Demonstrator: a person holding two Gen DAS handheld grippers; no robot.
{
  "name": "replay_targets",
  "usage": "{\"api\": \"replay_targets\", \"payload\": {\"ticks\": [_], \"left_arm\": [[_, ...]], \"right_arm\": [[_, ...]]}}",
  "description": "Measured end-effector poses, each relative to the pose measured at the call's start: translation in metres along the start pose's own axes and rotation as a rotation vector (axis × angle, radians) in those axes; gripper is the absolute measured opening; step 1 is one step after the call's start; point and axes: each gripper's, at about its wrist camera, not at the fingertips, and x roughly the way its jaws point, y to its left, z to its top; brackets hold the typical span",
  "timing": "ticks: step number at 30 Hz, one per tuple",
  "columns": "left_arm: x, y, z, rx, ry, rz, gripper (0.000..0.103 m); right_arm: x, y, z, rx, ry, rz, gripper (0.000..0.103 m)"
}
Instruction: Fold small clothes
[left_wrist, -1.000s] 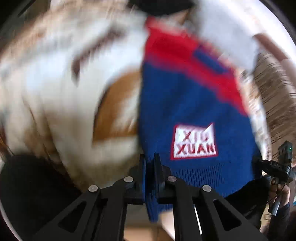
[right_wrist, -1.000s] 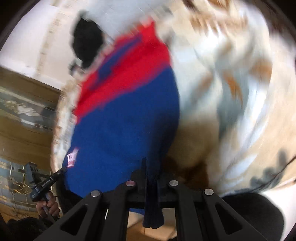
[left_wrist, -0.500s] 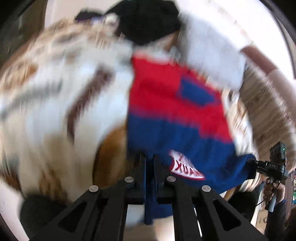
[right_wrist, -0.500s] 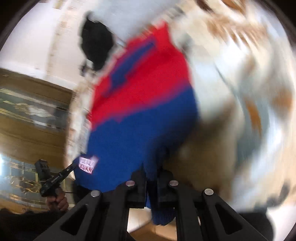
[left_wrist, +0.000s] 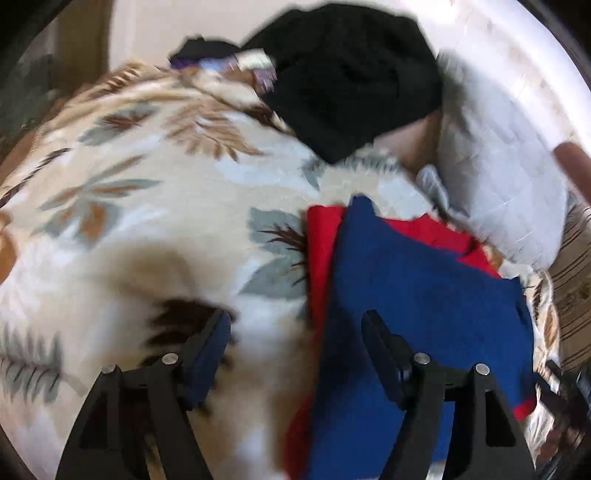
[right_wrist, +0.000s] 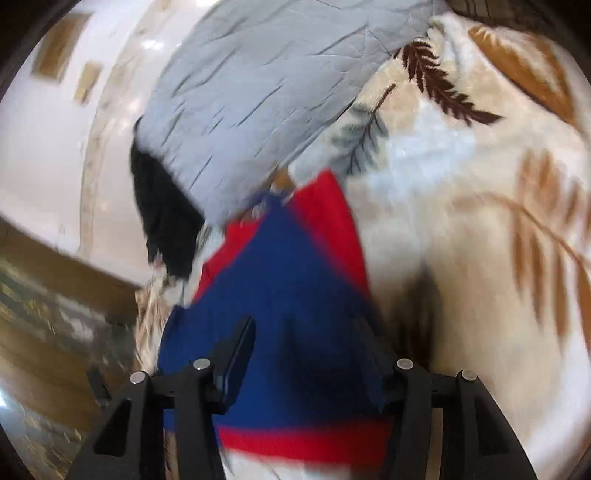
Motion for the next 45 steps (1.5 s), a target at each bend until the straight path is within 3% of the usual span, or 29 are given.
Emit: {"api": "replay_targets", "payload": {"ticks": [4,7,10,12,14,15,17,18,21,24,26,30,31,33,34,39,43,45], "left_arm": [[-0.035,0.007,-0.034,-0.003,0.005,-0.041,0.074],[-0.026,-0.005,-0.049,0.016,0.054,-0.084,0.075],[0.004,-0.016,-0.049,0.038,0.082,-0.009,0.075],[0.021,-0.018,-0.044,0.016,0.078,0.039,0.087],[0.027,-0.027,-0.038,0.009,0.085,0.074,0.089],[0.029,-0.031,-0.034,0.016,0.096,0.090,0.072],[0.037,-0.040,-0.023,0.045,0.137,0.062,0.030],[0.034,-0.044,-0.016,0.043,0.149,0.084,0.019],[-0.002,-0.049,-0.003,0.064,0.098,0.058,0.014],[-0.045,-0.050,-0.008,0.084,0.035,0.021,0.013],[-0.060,-0.046,-0.024,0.096,0.039,0.018,0.014],[-0.052,-0.010,-0.095,0.100,0.197,0.021,0.023],[-0.050,-0.001,-0.108,0.113,0.201,0.028,0.026],[-0.066,0.014,-0.121,0.146,0.132,0.039,0.058],[-0.074,0.021,-0.118,0.138,0.122,0.073,0.060],[-0.091,0.018,-0.077,0.159,0.001,0.024,0.059],[-0.072,-0.012,-0.043,0.197,-0.010,-0.048,0.059],[-0.052,-0.030,-0.028,0.244,-0.014,-0.042,0.059]], "right_arm": [[-0.021,-0.001,-0.046,0.026,0.039,0.025,0.058],[-0.002,-0.003,-0.058,0.094,0.083,0.048,0.058],[0.027,-0.013,-0.048,0.213,0.072,0.053,0.058],[0.031,-0.015,-0.045,0.297,0.031,0.060,0.057],[0.038,-0.016,-0.039,0.341,0.003,0.070,0.058],[0.042,-0.018,-0.035,0.356,-0.021,0.057,0.049],[0.052,-0.019,-0.031,0.366,-0.004,0.021,0.013],[0.051,-0.015,-0.029,0.356,-0.009,0.007,0.012],[0.021,0.024,-0.018,0.222,-0.062,0.014,0.010],[-0.016,0.062,-0.023,0.105,-0.088,0.022,0.009],[-0.036,0.063,-0.045,0.085,-0.066,0.022,0.009],[-0.047,0.007,-0.128,0.157,0.086,-0.038,0.019],[-0.047,-0.008,-0.147,0.174,0.135,-0.065,0.023],[-0.064,-0.024,-0.163,0.185,0.119,-0.004,0.025],[-0.071,-0.024,-0.162,0.175,0.114,-0.025,0.025],[-0.109,-0.004,-0.109,0.022,-0.057,-0.111,0.028],[-0.079,0.018,-0.053,-0.084,-0.053,-0.100,0.028],[-0.054,0.025,-0.030,-0.124,-0.033,-0.105,0.028]]}}
